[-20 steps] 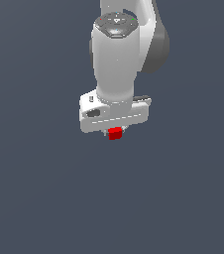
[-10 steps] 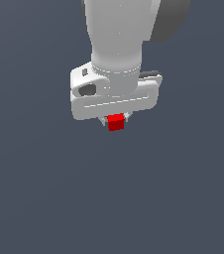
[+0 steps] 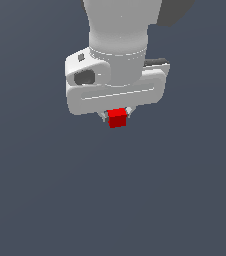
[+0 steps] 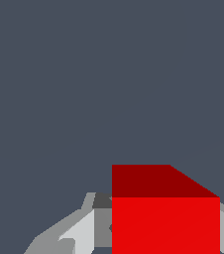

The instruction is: Pick up the red cube and move it to a goal position.

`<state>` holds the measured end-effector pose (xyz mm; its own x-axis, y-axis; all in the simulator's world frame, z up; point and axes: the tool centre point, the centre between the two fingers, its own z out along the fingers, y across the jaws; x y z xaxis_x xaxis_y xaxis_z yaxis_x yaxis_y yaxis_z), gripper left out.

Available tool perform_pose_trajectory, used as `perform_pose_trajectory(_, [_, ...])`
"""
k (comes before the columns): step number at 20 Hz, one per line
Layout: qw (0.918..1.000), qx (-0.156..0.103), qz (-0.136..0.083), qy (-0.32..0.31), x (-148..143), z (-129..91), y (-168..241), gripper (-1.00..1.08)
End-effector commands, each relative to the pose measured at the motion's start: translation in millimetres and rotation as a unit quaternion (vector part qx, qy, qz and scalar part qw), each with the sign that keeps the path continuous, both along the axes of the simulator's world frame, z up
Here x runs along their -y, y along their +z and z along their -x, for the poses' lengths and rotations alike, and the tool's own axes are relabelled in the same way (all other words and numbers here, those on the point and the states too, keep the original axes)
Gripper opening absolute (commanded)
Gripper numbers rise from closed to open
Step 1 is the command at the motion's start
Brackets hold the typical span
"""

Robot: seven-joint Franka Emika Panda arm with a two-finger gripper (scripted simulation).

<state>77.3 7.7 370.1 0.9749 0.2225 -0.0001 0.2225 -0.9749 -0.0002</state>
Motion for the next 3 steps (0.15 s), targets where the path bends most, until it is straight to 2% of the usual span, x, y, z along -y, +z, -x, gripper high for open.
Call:
perform_pose_trajectory(1, [1.0000,0.000,0.000,0.000,0.0,-1.0,3.0,-1.00])
perform_pose_trajectory(3, [1.0000,0.000,0.000,0.000,0.0,-1.2,3.5,-1.00])
